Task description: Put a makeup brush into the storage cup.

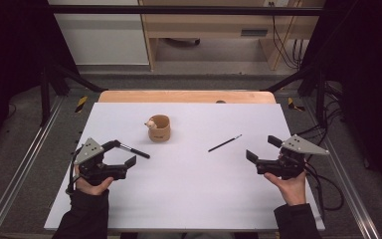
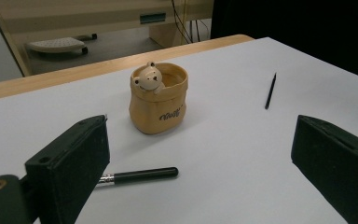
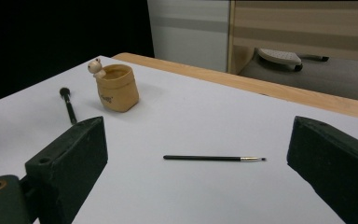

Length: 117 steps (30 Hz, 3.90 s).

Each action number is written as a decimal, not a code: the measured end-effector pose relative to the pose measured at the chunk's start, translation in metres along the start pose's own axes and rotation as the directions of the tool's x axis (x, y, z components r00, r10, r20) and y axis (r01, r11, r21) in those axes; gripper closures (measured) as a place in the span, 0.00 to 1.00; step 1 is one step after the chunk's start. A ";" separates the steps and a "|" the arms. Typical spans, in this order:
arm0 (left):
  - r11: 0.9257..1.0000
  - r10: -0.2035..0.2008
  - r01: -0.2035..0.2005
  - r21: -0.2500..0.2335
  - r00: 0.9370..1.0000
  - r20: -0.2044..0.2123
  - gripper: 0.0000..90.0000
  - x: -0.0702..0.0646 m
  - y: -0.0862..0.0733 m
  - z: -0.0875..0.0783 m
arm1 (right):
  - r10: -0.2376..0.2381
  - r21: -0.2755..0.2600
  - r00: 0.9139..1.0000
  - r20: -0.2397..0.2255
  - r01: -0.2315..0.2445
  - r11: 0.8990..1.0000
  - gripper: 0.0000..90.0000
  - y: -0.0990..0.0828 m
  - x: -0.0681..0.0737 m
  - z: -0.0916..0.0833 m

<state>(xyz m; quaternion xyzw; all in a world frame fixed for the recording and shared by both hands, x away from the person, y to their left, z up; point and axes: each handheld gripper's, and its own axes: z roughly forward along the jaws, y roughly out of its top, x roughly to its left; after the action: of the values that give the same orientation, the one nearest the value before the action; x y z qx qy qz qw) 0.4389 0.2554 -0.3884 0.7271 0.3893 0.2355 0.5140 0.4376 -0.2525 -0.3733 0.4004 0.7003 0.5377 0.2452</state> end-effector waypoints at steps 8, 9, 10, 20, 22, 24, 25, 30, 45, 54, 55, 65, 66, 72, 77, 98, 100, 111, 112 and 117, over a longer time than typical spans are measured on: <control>1.000 0.015 -0.015 0.017 1.000 0.000 0.04 -0.001 -0.002 0.002 | -0.002 0.007 1.000 0.009 0.002 1.000 0.06 -0.001 -0.001 -0.003; 1.000 0.020 -0.020 0.023 1.000 0.002 0.04 0.000 -0.002 0.002 | -0.006 0.008 1.000 0.009 0.006 1.000 0.06 -0.002 -0.001 -0.002; 1.000 0.020 -0.020 0.023 1.000 0.002 0.04 0.000 -0.002 0.002 | -0.008 0.011 1.000 0.006 0.008 1.000 0.06 -0.002 -0.001 -0.002; 0.997 0.039 -0.040 0.067 0.999 0.019 0.04 0.009 0.000 0.009 | -0.017 0.020 1.000 -0.007 0.017 1.000 0.06 -0.002 0.003 0.003; 0.996 0.045 -0.046 0.072 0.999 0.022 0.04 0.011 0.002 0.010 | -0.014 0.020 1.000 -0.006 0.014 1.000 0.06 -0.002 0.004 0.003; 0.996 0.051 -0.053 0.078 0.998 0.024 0.05 0.012 0.002 0.010 | -0.018 0.025 1.000 -0.010 0.018 1.000 0.06 -0.002 0.005 0.004; 0.995 0.054 -0.056 0.083 0.998 0.027 0.05 0.014 0.003 0.011 | -0.018 0.025 1.000 -0.010 0.018 1.000 0.06 -0.002 0.005 0.004; 0.993 0.059 -0.062 0.104 0.998 0.035 0.05 0.017 0.006 0.016 | -0.029 0.023 0.999 -0.014 0.029 0.999 0.05 -0.001 0.007 0.004; 0.974 0.104 -0.112 0.199 0.993 0.054 0.06 0.029 0.013 0.030 | -0.035 0.033 0.999 -0.011 0.036 0.999 0.05 -0.002 0.008 0.006; 0.961 0.130 -0.143 0.237 0.989 0.067 0.06 0.036 0.023 0.040 | -0.031 0.030 0.999 -0.013 0.031 0.999 0.05 -0.001 0.008 0.006; 0.958 0.134 -0.148 0.244 0.988 0.073 0.06 0.037 0.024 0.042 | -0.033 0.031 0.999 -0.012 0.033 0.999 0.05 -0.001 0.008 0.006; 0.936 0.161 -0.190 0.295 0.979 0.122 0.06 0.044 0.023 0.057 | -0.035 0.035 0.999 -0.008 0.036 0.999 0.04 -0.002 0.008 0.007; 0.935 0.161 -0.191 0.300 0.979 0.122 0.06 0.045 0.022 0.059 | -0.034 0.034 0.999 -0.009 0.034 0.999 0.04 -0.002 0.008 0.007; 0.922 0.169 -0.200 0.332 0.978 0.119 0.06 0.050 0.017 0.067 | -0.032 0.033 0.999 -0.011 0.032 0.999 0.04 -0.002 0.008 0.007; 0.903 0.186 -0.215 0.372 0.976 0.114 0.06 0.052 0.011 0.079 | -0.032 0.037 0.999 -0.010 0.032 0.999 0.04 -0.002 0.008 0.008; 0.835 0.201 -0.239 0.495 0.971 0.130 0.11 0.063 -0.019 0.121 | -0.026 0.032 1.000 -0.012 0.026 0.999 0.04 -0.002 0.009 0.008; 0.831 0.205 -0.241 0.501 0.970 0.128 0.12 0.063 -0.020 0.122 | -0.024 0.032 1.000 -0.012 0.024 0.999 0.04 -0.002 0.009 0.008; 0.818 0.190 -0.236 0.524 0.972 0.141 0.19 0.066 -0.026 0.129 | -0.025 0.031 1.000 -0.014 0.026 0.999 0.04 -0.001 0.009 0.008; 0.813 0.188 -0.235 0.532 0.972 0.141 0.20 0.066 -0.027 0.130 | -0.025 0.031 1.000 -0.014 0.026 0.999 0.04 -0.001 0.009 0.008; 0.811 0.187 -0.231 0.538 0.973 0.137 0.21 0.067 -0.028 0.130 | -0.026 0.033 1.000 -0.013 0.027 0.999 0.04 -0.001 0.009 0.008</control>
<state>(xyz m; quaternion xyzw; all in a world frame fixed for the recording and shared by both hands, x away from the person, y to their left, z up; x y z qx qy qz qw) 0.5657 0.2409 -0.4650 0.8910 0.3379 0.1403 0.2689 0.4381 -0.2405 -0.3763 0.3918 0.7160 0.5251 0.2411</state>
